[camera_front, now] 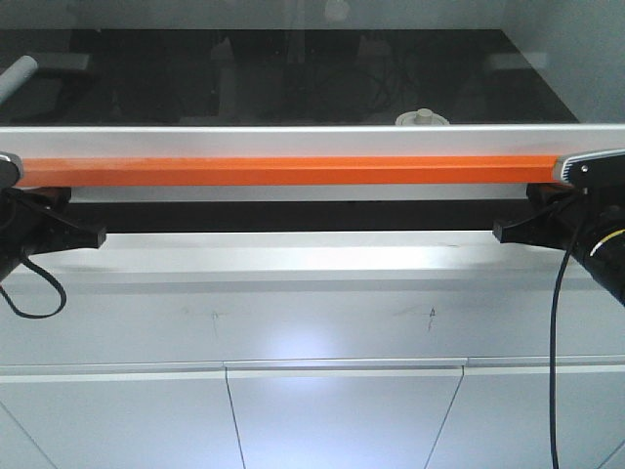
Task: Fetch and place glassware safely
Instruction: 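Lift the orange handle with both grippers to raise the sash, then release the handle and move the right gripper over the glass jar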
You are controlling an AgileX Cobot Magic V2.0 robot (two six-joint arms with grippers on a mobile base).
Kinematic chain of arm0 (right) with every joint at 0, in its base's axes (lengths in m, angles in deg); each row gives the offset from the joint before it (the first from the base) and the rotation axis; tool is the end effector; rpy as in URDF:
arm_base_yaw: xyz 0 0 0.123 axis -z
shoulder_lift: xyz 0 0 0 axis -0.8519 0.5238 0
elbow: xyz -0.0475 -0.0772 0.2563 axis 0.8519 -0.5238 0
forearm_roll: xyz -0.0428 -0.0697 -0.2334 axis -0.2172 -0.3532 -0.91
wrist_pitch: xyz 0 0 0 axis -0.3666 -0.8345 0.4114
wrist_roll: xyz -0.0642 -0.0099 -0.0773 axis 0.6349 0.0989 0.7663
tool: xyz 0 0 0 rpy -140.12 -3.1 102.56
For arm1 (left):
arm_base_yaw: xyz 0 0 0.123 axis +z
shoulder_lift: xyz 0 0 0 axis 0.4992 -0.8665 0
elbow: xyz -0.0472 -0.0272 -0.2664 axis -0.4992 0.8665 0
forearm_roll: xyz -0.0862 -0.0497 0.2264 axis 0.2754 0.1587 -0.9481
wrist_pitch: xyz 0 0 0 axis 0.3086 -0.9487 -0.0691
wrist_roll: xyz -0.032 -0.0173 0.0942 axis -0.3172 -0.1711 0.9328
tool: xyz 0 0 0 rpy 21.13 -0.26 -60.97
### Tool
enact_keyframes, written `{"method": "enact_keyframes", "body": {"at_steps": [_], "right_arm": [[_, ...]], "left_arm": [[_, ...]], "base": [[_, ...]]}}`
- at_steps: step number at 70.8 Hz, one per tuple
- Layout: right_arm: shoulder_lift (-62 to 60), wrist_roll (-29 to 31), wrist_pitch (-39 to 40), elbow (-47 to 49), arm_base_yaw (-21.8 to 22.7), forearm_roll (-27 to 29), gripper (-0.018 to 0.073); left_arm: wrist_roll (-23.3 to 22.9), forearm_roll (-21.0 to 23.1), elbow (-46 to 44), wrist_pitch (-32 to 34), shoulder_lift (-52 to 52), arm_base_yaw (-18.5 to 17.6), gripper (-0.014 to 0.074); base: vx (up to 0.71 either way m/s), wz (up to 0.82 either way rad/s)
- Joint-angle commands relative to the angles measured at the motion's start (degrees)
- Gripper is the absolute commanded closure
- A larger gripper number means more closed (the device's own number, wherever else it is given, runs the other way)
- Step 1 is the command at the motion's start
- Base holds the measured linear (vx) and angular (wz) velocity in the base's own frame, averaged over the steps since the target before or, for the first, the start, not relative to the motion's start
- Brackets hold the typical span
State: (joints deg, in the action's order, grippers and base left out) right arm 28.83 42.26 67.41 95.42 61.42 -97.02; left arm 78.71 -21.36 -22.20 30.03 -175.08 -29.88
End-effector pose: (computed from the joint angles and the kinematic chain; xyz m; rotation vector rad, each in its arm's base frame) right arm 0.3242 -0.0018 0.2045 -0.1890 1.7483 -0.0092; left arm 0.3216 -0.0080 0.2160 0.1813 1.7700 0.0269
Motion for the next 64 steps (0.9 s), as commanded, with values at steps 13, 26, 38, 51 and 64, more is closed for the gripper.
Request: {"method": "enact_keyframes", "body": {"at_steps": [13, 26, 38, 51, 64], "right_arm": [[-7.25, 0.63, 18.50, 4.66, 0.08, 1.45, 0.0563], [-8.60, 0.61, 18.37, 4.66, 0.08, 1.45, 0.0563], [-10.14, 0.61, 18.26, 4.66, 0.08, 1.45, 0.0563], [-12.09, 0.48, 17.12, 4.66, 0.08, 1.45, 0.0563], [-13.67, 0.43, 14.53, 4.66, 0.08, 1.45, 0.0563]], "left_arm": [[-0.14, 1.33, -5.07, 22.24, 6.81, 0.15, 0.0603], [-0.49, 1.33, -5.07, 22.38, 8.56, 0.15, 0.0603], [-0.49, 1.33, -5.07, 22.36, 10.35, 0.15, 0.0603], [-0.49, 1.33, -5.07, 21.73, 11.99, 0.15, 0.0603], [-0.49, 1.33, -5.07, 20.32, 12.84, 0.15, 0.0603]], "base": [[0.00, 0.00], [0.00, 0.00], [0.00, -0.01], [0.00, 0.00], [0.00, 0.00]]}}
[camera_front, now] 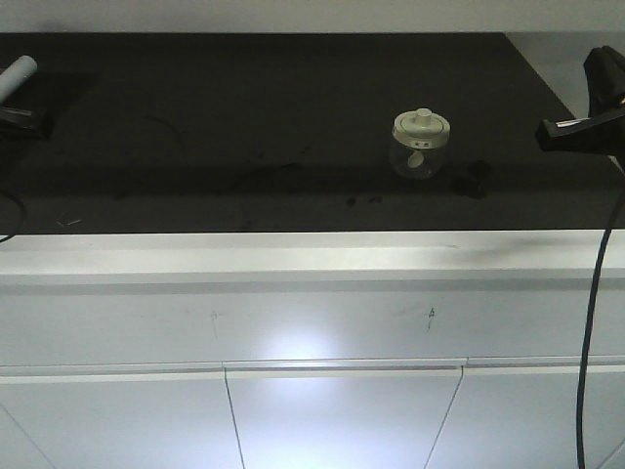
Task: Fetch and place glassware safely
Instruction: 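Release the handle and move the right gripper over the glass jar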
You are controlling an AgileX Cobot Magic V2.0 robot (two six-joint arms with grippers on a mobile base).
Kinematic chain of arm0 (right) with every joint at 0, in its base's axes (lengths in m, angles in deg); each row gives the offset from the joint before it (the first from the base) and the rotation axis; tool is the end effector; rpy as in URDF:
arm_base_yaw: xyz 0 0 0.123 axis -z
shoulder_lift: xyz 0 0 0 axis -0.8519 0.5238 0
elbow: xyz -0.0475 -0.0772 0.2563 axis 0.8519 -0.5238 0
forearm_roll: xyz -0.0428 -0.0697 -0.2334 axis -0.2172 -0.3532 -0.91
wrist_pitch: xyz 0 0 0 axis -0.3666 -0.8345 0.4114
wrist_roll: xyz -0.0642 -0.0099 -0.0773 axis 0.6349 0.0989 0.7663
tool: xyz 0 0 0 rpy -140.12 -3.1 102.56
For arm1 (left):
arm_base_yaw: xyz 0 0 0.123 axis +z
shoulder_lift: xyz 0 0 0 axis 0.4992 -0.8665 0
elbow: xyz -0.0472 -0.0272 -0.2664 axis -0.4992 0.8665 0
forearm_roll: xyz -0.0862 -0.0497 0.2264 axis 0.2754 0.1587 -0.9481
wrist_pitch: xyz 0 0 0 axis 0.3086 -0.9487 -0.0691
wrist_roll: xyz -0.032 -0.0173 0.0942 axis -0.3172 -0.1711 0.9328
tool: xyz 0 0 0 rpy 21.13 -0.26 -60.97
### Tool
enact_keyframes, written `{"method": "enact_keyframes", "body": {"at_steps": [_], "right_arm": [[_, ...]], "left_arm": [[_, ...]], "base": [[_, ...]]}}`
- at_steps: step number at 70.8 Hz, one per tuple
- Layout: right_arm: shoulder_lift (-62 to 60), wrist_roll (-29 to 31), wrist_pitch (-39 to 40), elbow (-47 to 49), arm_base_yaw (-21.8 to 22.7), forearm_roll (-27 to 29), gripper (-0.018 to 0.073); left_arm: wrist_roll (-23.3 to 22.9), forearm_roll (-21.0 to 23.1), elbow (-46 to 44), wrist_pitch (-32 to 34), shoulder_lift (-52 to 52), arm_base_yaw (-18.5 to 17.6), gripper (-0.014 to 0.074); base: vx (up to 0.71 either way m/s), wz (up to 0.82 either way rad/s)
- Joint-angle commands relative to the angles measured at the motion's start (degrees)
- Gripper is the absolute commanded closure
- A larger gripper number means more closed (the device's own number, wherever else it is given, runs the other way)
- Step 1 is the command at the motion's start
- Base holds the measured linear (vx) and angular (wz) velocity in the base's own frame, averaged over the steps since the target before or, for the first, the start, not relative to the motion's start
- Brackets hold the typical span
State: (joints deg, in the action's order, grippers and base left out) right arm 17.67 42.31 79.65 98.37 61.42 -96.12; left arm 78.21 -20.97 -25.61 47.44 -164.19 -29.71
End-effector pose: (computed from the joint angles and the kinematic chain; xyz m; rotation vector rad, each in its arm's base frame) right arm 0.3048 0.0018 0.3028 -0.1804 1.2910 -0.0126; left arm 0.2987 -0.0102 0.3241 0.1532 1.2191 0.0169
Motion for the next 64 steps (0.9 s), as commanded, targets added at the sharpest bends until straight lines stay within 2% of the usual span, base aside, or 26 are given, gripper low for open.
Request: {"method": "enact_keyframes", "body": {"at_steps": [1, 12, 28, 40, 50, 58, 64], "right_arm": [[-2.63, 0.38, 2.14, 1.71, 0.08, 0.55, 0.0563], [-3.97, 0.38, 1.14, 1.71, 0.08, 0.55, 0.0563], [-5.62, 0.29, -2.90, 1.71, 0.08, 0.55, 0.0563], [-7.70, -2.30, -6.14, 1.66, 0.08, -0.13, 0.0563], [-9.99, -6.69, -10.87, 1.66, 0.08, -4.90, 0.0563], [-12.03, -11.95, -13.54, 0.62, 0.08, -9.57, 0.0563], [-13.66, -15.37, -13.71, -1.93, 0.08, -11.00, 0.0563]], "left_arm": [[0.00, 0.94, -1.66, 2.88, 1.95, -0.02, 0.0603], [-2.71, 0.94, -1.66, 2.77, 1.95, -0.02, 0.0603], [-3.13, 0.81, -1.59, 1.71, 2.42, -0.02, 0.0603], [-3.13, 0.82, -1.52, -8.83, 6.66, -0.02, 0.0603], [-3.17, 0.82, -1.52, -19.58, 11.04, -0.02, 0.0603], [-3.75, 0.82, -1.42, -24.88, 14.09, -0.02, 0.0603], [-4.14, 0.82, 0.12, -25.83, 16.35, -0.02, 0.0603]], "base": [[0.00, 0.00], [0.00, 0.00], [0.00, 0.00], [0.00, 0.00], [0.00, 0.00], [0.00, 0.00], [0.00, 0.00]]}}
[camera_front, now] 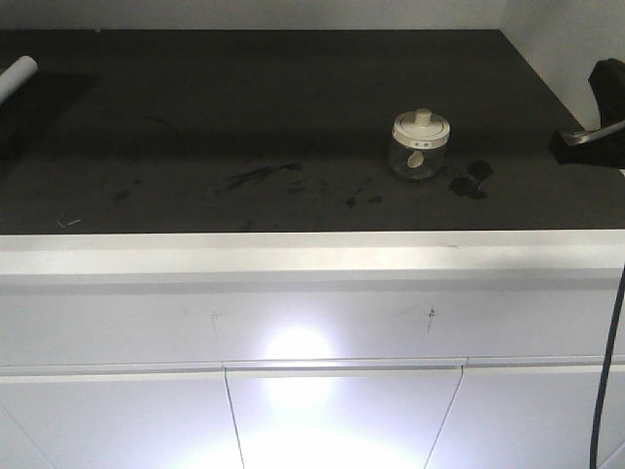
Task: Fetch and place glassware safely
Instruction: 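Release the handle and move the right gripper over the glass jar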
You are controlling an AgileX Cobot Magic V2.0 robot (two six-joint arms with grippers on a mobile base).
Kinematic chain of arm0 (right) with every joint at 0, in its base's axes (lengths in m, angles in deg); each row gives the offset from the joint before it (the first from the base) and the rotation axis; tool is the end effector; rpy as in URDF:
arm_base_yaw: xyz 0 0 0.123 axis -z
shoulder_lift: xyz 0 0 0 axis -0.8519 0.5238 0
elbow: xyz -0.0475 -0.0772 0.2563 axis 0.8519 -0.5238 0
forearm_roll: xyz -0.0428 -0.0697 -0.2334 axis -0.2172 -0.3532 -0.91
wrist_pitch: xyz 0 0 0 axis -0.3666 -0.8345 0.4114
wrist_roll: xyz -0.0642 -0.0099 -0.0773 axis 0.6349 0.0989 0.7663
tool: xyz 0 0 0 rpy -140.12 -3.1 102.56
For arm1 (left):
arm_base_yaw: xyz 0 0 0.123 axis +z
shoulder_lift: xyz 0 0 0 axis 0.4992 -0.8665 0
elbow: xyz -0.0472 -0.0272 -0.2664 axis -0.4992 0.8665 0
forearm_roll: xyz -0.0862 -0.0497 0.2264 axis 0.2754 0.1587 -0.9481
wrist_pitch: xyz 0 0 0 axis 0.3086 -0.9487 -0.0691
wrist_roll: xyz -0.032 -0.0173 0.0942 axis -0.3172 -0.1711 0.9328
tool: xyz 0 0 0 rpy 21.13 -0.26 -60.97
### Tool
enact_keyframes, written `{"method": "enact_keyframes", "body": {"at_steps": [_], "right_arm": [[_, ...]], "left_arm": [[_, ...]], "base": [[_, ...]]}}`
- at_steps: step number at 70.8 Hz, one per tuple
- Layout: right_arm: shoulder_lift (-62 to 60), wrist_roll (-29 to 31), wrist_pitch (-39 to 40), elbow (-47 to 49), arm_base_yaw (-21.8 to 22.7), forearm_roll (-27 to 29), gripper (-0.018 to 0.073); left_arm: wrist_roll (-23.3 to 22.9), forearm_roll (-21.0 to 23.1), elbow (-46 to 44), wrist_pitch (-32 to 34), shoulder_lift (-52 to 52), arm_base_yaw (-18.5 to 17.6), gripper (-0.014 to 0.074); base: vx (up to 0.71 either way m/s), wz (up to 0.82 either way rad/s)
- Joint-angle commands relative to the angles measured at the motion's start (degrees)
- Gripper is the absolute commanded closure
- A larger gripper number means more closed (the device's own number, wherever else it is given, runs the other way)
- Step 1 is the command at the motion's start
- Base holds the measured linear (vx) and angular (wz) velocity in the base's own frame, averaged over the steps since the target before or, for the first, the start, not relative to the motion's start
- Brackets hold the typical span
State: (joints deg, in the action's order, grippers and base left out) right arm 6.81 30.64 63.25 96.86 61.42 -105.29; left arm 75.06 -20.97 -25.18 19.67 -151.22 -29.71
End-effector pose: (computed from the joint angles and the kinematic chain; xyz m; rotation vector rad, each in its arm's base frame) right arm 0.2725 0.0071 0.3189 -0.1906 1.4352 0.0505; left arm 0.2616 -0.0046 0.3380 0.1021 1.4874 0.0272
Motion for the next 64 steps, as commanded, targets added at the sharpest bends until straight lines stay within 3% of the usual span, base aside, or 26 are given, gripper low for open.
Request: {"method": "enact_keyframes", "body": {"at_steps": [1, 18, 41, 51, 64], "right_arm": [[-3.24, -4.05, 2.69, -0.63, 0.08, -1.84, 0.0563], [-7.49, -4.24, 2.55, -7.08, 0.08, -2.04, 0.0563], [-8.25, -4.24, 1.85, -7.78, 0.08, -2.22, 0.0563], [-8.25, -4.24, 1.91, -7.78, 0.08, -2.22, 0.0563], [-8.25, -4.45, 1.90, -7.78, 0.08, -2.22, 0.0563]], "left_arm": [[-0.99, 0.82, 0.11, 2.00, 3.77, -0.02, 0.0603], [-2.57, 0.80, 11.21, 2.76, 12.17, -0.02, 0.0603], [-2.51, 0.80, 25.55, 5.53, 21.01, -0.02, 0.0603], [-2.51, 0.80, 28.52, 8.69, 21.49, -0.02, 0.0603], [-2.51, 0.96, 28.93, 6.79, 21.44, -0.02, 0.0603]], "base": [[0.00, 0.00], [0.00, 0.00], [0.00, 0.00], [0.00, 0.00], [0.00, 0.00]]}}
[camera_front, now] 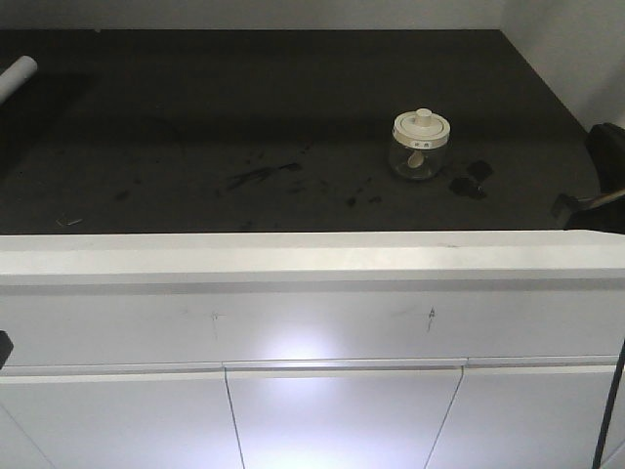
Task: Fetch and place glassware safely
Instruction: 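Release the handle and move the right gripper over the glass jar, then lower the right gripper and close it on the jar's white lid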
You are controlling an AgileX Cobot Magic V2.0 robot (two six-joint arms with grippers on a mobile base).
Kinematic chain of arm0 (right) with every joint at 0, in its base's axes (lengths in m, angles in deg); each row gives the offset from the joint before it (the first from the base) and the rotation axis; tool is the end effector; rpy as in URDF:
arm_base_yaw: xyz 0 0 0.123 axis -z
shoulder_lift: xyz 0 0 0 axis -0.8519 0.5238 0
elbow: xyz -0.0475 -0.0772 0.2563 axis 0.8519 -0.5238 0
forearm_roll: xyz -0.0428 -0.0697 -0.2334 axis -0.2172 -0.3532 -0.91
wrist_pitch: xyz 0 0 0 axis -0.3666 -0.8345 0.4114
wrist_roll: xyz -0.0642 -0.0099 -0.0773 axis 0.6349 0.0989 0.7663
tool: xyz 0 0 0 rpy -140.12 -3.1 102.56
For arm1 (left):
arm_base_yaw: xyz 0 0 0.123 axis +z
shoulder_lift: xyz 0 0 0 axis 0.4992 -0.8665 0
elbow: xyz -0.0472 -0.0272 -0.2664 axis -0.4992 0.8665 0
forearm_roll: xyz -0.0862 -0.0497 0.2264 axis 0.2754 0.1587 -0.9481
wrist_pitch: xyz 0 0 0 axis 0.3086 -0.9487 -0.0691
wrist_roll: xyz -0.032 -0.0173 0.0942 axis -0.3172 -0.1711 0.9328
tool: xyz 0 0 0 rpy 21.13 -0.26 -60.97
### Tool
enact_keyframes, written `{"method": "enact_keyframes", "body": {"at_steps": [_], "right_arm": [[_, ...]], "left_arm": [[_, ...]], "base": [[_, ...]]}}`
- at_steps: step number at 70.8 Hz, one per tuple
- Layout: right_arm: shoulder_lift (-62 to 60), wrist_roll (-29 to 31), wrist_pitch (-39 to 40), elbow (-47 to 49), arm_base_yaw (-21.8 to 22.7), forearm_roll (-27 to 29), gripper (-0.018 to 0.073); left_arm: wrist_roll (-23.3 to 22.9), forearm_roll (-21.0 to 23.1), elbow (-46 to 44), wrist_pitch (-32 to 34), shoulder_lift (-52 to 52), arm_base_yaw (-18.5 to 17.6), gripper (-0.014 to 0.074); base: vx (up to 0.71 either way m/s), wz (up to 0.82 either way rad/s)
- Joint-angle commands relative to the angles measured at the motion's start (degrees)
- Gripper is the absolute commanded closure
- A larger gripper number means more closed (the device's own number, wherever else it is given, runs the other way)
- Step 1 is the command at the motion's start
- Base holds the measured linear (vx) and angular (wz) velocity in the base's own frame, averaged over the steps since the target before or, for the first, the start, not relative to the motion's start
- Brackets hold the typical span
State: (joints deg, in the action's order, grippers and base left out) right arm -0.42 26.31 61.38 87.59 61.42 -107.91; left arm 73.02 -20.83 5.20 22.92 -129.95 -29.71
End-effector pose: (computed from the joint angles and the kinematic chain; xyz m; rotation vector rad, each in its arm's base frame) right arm 0.2371 0.0101 0.2936 -0.1752 1.5124 0.0928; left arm 0.1618 -0.0057 0.2432 0.0768 1.5914 -0.0154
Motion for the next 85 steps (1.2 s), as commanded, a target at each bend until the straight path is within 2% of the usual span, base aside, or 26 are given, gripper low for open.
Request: {"method": "enact_keyframes", "body": {"at_steps": [1, 25, 39, 52, 57, 75, 85], "right_arm": [[-1.02, -0.25, 3.77, 1.49, 0.08, 0.40, 0.0563], [2.61, -1.15, 3.67, 1.69, 0.08, 0.40, 0.0539], [10.58, -1.40, 4.73, 3.90, 0.08, 0.08, 0.0400], [19.22, -1.98, 6.85, 12.35, 0.08, -5.43, 0.0221], [22.34, -3.16, 6.85, 16.16, 0.08, -7.00, 0.0195], [33.67, -10.16, 9.87, 30.44, -0.18, -13.64, 0.0194], [38.86, -11.91, 9.73, 37.45, -2.39, -15.90, 0.0194]], "left_arm": [[-0.47, 0.82, -1.46, 3.47, 0.17, -0.02, 0.0603], [-0.47, 0.82, -1.46, 3.47, 0.17, -0.02, 0.0603], [-0.47, 0.82, -1.46, 3.47, 0.17, -0.02, 0.0603], [-0.47, 0.82, -1.46, 3.47, 0.17, -0.02, 0.0603], [-0.47, 0.82, -1.46, 3.47, 0.17, -0.02, 0.0603], [-0.47, 0.82, -1.46, 3.47, 0.17, -0.02, 0.0603], [-0.47, 0.82, -1.46, 3.47, 0.17, -0.02, 0.0603]], "base": [[0.00, 0.00], [0.00, 0.00], [0.00, 0.00], [0.00, 0.00], [0.00, 0.00], [0.00, 0.00], [0.00, 0.00]]}}
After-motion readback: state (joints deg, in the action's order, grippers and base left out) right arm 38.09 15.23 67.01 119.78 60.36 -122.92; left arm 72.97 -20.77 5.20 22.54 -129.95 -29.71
